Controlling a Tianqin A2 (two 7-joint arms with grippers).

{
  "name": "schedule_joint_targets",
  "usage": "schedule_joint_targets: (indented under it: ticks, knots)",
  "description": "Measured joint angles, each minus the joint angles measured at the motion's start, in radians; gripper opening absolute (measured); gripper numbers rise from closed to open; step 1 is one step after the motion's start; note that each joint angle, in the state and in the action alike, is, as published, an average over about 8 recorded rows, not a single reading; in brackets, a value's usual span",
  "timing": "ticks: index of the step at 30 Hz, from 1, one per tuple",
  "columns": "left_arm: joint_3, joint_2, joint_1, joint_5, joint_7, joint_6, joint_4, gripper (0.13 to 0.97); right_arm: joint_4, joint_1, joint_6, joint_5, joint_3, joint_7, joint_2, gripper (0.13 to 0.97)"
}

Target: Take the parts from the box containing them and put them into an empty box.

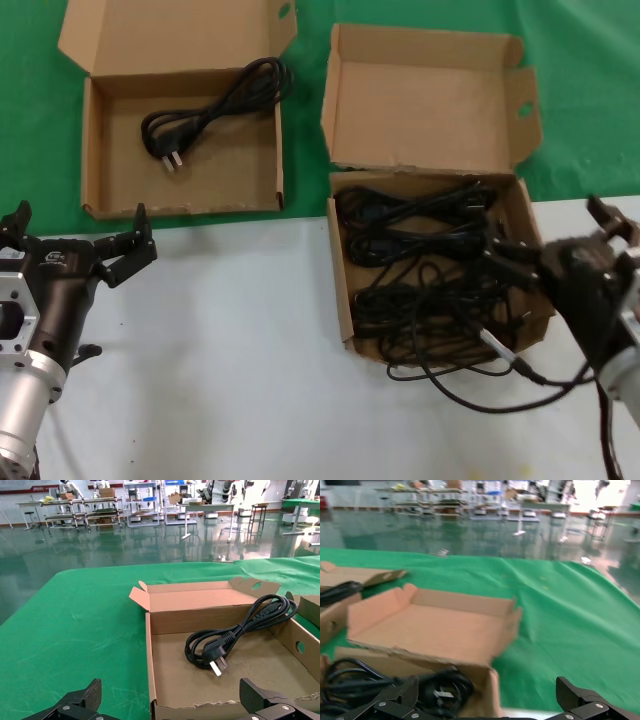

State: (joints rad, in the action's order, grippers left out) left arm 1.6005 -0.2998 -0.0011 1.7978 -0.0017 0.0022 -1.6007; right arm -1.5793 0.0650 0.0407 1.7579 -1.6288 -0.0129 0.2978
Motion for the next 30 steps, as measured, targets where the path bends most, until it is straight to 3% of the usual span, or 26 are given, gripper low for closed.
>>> schedule_joint_targets:
  ticks: [30]
  knots:
    - [0.000, 0.000, 0.001, 0.001, 0.001, -0.001, 0.000, 0.966, -0.011, -0.034, -0.021, 0.022, 0.015, 0.007, 0.001, 0.966]
